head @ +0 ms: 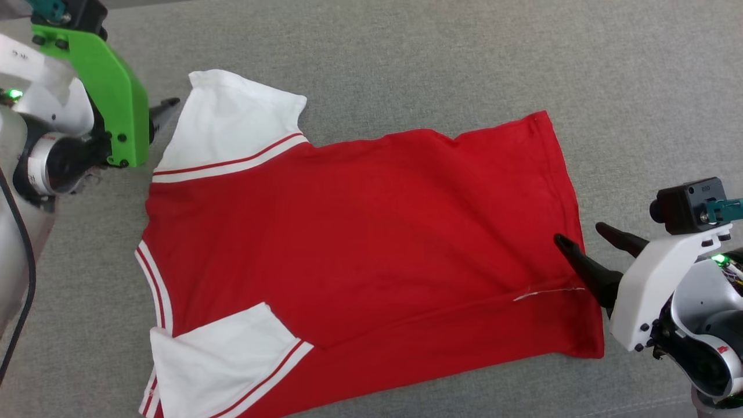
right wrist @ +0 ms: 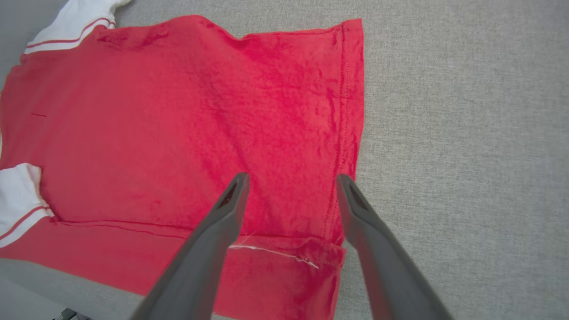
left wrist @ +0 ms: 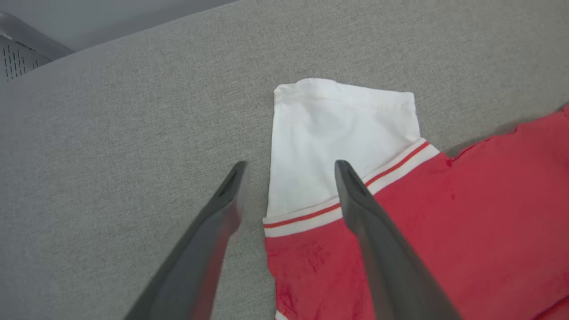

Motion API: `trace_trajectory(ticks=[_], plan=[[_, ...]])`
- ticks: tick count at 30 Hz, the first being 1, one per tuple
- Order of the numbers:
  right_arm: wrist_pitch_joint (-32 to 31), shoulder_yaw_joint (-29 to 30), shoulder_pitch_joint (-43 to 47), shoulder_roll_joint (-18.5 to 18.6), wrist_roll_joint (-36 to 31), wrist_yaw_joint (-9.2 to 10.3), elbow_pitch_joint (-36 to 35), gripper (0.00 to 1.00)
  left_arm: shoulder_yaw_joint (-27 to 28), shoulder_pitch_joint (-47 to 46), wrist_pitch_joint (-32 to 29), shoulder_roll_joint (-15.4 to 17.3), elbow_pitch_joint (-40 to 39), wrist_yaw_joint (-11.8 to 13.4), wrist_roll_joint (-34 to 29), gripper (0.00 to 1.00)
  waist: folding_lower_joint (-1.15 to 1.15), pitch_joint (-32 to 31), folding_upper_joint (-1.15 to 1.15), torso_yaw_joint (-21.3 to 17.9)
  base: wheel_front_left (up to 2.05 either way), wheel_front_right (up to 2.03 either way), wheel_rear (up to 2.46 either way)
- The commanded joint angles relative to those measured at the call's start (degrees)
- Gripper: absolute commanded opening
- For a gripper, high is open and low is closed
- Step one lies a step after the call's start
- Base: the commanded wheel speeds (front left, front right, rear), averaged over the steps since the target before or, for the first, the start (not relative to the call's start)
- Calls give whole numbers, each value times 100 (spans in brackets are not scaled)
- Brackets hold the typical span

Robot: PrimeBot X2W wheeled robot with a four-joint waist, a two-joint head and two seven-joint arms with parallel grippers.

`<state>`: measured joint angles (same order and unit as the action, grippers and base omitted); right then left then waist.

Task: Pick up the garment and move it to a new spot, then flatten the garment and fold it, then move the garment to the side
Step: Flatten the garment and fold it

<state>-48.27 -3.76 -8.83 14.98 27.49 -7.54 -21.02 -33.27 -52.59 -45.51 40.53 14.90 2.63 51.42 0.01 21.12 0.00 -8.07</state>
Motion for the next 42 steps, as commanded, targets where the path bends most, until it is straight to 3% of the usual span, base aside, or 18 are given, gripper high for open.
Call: trace_trajectory(ticks=[1,6,13,25,26,27,28,35,42], plan=[[78,-16,-124,-29,-12,5,1,100,-31,-223,-59,-102,170,-63,-51,100,-1,375,0,-294,0,0,0],[194,-101,-238,-64,-30,5,30,100,-126,-712,-219,-191,844,-227,-153,100,-1,617,0,-434,0,0,0],[254,-204,-336,-56,-55,5,28,100,-75,-1040,22,-383,1734,-377,-144,100,-1,815,0,-577,0,0,0],[290,-305,-447,-102,-86,5,32,100,-180,-1443,241,-594,2592,-606,-254,100,-1,1088,0,-655,0,0,0],[298,-310,-453,-104,-88,5,40,100,-201,-1440,157,-625,2654,-646,-210,53,-1,1093,0,-656,0,0,0],[304,-310,-459,-106,-90,5,45,100,-214,-1439,106,-645,2691,-678,-177,14,-1,1097,0,-655,0,0,0],[311,-307,-466,-105,-93,5,52,100,-220,-1435,68,-669,2728,-710,-136,0,-1,1097,0,-651,0,0,0],[306,-212,-577,-23,-94,5,77,100,-192,-1374,342,-801,2762,-840,-5,0,-1,903,0,-531,0,0,0],[-110,29,-913,147,97,5,194,100,-360,-1388,711,-836,2435,-947,-131,0,-1,608,0,-202,0,0,0]])
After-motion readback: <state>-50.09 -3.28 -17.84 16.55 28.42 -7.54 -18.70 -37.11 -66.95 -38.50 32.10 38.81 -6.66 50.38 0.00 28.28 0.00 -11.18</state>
